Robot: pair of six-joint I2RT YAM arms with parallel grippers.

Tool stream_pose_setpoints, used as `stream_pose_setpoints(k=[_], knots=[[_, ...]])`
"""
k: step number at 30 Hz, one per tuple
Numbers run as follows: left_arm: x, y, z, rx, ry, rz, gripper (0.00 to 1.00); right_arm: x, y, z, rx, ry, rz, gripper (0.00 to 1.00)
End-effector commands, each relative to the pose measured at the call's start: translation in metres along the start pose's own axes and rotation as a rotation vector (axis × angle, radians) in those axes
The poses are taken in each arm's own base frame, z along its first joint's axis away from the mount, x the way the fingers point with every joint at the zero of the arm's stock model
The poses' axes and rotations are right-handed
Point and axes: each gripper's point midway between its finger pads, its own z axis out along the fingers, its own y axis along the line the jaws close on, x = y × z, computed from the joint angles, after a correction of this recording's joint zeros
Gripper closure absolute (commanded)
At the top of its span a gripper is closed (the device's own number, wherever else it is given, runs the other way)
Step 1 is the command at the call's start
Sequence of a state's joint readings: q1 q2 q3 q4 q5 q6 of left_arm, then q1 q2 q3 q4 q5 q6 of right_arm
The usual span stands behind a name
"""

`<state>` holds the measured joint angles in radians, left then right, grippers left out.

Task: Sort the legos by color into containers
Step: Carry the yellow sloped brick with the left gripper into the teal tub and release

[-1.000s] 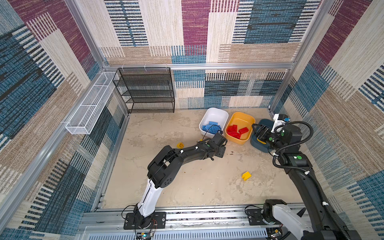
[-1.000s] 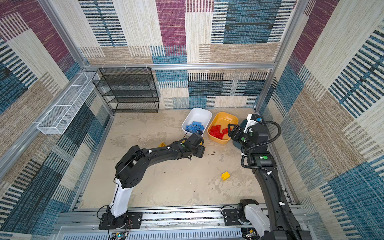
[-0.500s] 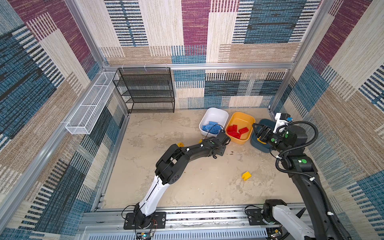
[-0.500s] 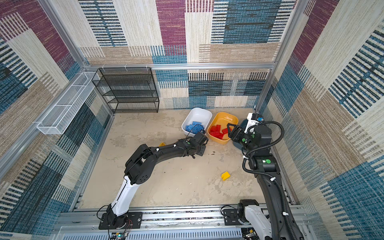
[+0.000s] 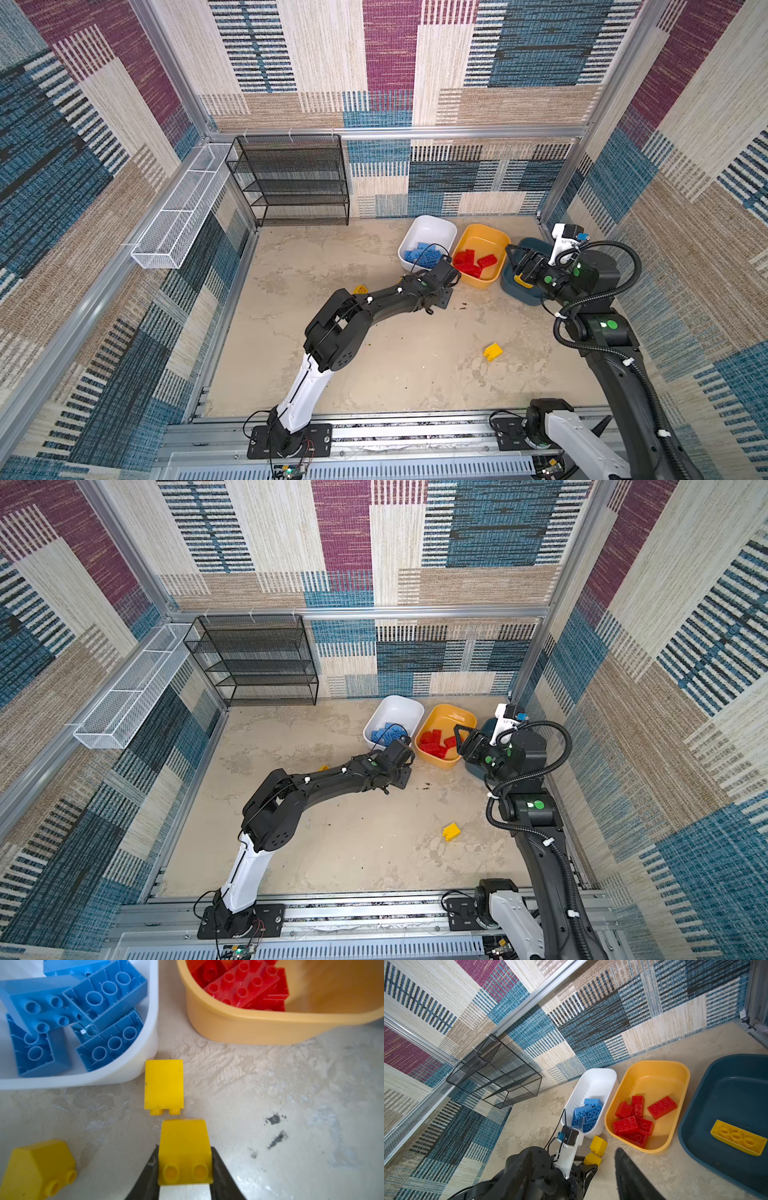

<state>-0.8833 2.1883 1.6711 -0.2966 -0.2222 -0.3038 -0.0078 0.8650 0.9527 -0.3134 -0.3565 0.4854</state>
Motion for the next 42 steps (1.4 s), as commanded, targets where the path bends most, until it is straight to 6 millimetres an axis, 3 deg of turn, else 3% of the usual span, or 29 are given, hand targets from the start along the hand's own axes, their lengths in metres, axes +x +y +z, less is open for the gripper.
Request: stream_pose_setpoints(k=[1, 10, 16, 22, 34, 42], knots=[[-0.015, -0.021, -0.020, 0.099, -0.044, 0.012, 0.71, -0.010, 0.014, -0.005, -0.044, -0.017, -0.009, 0.36], [-0.077, -0.094, -0.055, 0.385, -0.146, -0.009, 0.71, -0.037, 0.057, -0.025, -0.196, -0.092, -0.049, 0.38], [-0.101, -0.142, -0.046, 0.509, -0.174, 0.004, 0.71, -0.041, 0.072, -0.033, -0.261, -0.111, -0.050, 0.39], [-0.120, -0.173, -0.029, 0.604, -0.232, -0.030, 0.72, -0.044, 0.081, -0.041, -0.294, -0.131, -0.058, 0.39], [-0.137, -0.204, 0.004, 0.619, -0.397, -0.084, 0.71, -0.040, 0.087, -0.048, -0.328, -0.133, -0.059, 0.39], [-0.142, -0.206, 0.020, 0.548, -0.498, -0.137, 0.71, -0.038, 0.091, -0.053, -0.347, -0.138, -0.063, 0.39]])
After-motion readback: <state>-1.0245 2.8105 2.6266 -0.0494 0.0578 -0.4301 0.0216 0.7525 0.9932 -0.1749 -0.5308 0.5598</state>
